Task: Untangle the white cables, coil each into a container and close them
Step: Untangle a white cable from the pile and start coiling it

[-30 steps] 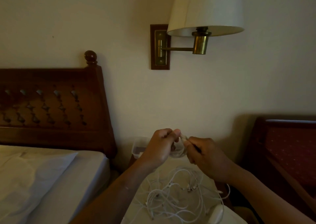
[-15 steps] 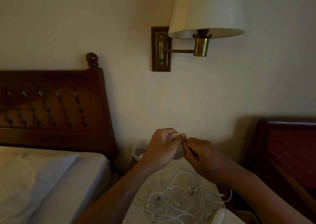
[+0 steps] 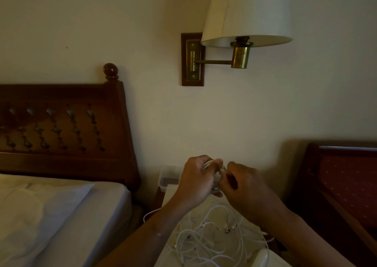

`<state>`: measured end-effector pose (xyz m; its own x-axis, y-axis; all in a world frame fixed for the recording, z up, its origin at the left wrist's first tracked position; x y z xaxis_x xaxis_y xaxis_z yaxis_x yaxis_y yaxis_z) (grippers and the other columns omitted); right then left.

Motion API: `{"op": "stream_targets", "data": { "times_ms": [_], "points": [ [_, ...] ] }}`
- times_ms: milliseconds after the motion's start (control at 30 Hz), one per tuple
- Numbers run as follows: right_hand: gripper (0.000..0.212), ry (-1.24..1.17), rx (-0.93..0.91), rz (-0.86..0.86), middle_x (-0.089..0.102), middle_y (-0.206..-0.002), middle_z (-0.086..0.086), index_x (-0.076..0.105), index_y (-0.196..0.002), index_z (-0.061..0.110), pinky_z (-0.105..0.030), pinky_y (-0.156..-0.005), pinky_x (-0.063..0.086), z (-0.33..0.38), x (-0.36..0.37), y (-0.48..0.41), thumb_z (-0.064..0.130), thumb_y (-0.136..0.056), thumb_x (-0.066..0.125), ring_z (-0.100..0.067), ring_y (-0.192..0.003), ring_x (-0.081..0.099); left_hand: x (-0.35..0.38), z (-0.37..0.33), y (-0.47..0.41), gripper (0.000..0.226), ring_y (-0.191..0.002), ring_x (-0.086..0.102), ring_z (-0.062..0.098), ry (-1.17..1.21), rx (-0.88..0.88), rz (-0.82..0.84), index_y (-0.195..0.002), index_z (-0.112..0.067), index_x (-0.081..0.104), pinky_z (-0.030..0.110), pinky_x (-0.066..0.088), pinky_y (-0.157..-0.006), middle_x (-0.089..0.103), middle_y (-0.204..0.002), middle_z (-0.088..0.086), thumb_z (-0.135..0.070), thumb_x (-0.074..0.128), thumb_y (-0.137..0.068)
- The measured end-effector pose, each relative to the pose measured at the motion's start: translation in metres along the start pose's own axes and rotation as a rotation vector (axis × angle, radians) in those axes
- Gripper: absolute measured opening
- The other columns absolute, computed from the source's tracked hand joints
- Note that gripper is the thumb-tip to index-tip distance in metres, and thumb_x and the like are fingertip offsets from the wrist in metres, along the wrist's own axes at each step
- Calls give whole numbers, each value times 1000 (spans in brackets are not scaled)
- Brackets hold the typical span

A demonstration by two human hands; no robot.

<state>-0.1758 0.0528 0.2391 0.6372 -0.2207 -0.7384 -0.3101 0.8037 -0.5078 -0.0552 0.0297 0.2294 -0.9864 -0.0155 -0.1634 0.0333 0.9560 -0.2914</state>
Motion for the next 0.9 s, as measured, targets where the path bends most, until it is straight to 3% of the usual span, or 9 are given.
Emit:
{"op": "stream_targets", "data": {
  "times_ms": [67,133,233,333,467,600,767,833,900],
  "points": [
    [12,149,50,60,59,-83,11,46,-100,36,-21,-56,50,0,9,0,44,-104,38,-6,-70,62,-2,1,0,38,-46,57,13,-87,18,-28,-71,-4,64,28,45,-44,54,-50,-4,-24,63,-102],
    [23,395,13,96,61,-92,6,49,-119,27,-29,-58,50,5,14,-3,41,-106,36,-14,-77,64,-2,3,-1,40,-50,55,14,-143,11,-45,-69,-4,62,36,48,-49,52,-51,-4,-27,63,-102],
    [30,602,-81,178,66,-102,-1,48,-130,20,-30,-59,50,13,24,-4,38,-107,41,-19,-78,67,2,5,0,42,-41,55,6,-74,-20,-7,-63,-12,57,14,44,-44,53,-46,-7,-21,61,-104],
    [21,395,-47,180,63,-88,8,54,-111,26,-30,-60,50,8,20,-4,39,-108,38,-10,-66,56,1,7,0,38,-40,58,7,-9,-54,9,-69,-5,61,12,44,-41,57,-46,-7,-19,61,-104],
    [37,4,33,92,52,-61,7,48,-73,31,-25,-51,37,-1,11,-2,36,-109,38,-12,-53,48,0,9,-1,33,-37,58,9,90,-99,-25,-76,4,65,14,44,-39,57,-45,-1,-15,61,-103],
    [46,-247,90,16,54,-58,11,48,-61,28,-22,-47,31,-6,4,2,33,-106,48,-8,-48,40,1,4,-1,37,-38,52,6,84,-33,-90,-70,4,63,15,43,-40,51,-45,-3,-12,61,-102],
    [39,-314,160,-63,47,-52,7,51,-64,29,-26,-47,32,-15,1,3,40,-100,57,-6,-47,36,-7,11,0,39,-48,49,13,90,5,-161,-73,1,62,25,41,-51,53,-54,5,-22,60,-104],
    [27,-261,169,-197,52,-65,10,52,-74,29,-21,-49,40,-18,-10,5,44,-94,64,-6,-54,48,-8,16,5,36,-55,57,14,143,-23,-166,-76,-4,64,26,46,-56,59,-61,6,-24,58,-105],
    [19,-354,267,-244,64,-88,14,60,-102,34,-16,-57,51,-29,-12,7,44,-90,71,-1,-73,64,-8,18,10,32,-62,61,15,230,-38,-165,-80,-3,63,26,49,-61,63,-66,6,-23,58,-104]
  ]
}}
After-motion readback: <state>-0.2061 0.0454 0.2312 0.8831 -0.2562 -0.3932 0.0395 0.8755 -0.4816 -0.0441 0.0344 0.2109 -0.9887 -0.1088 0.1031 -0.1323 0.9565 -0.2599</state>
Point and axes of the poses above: each hand's wrist, its own y-axis away from the middle knuckle, its own x-axis out of the palm, z = x × y, the point moved 10 cm from there along -y, towards the middle knuckle
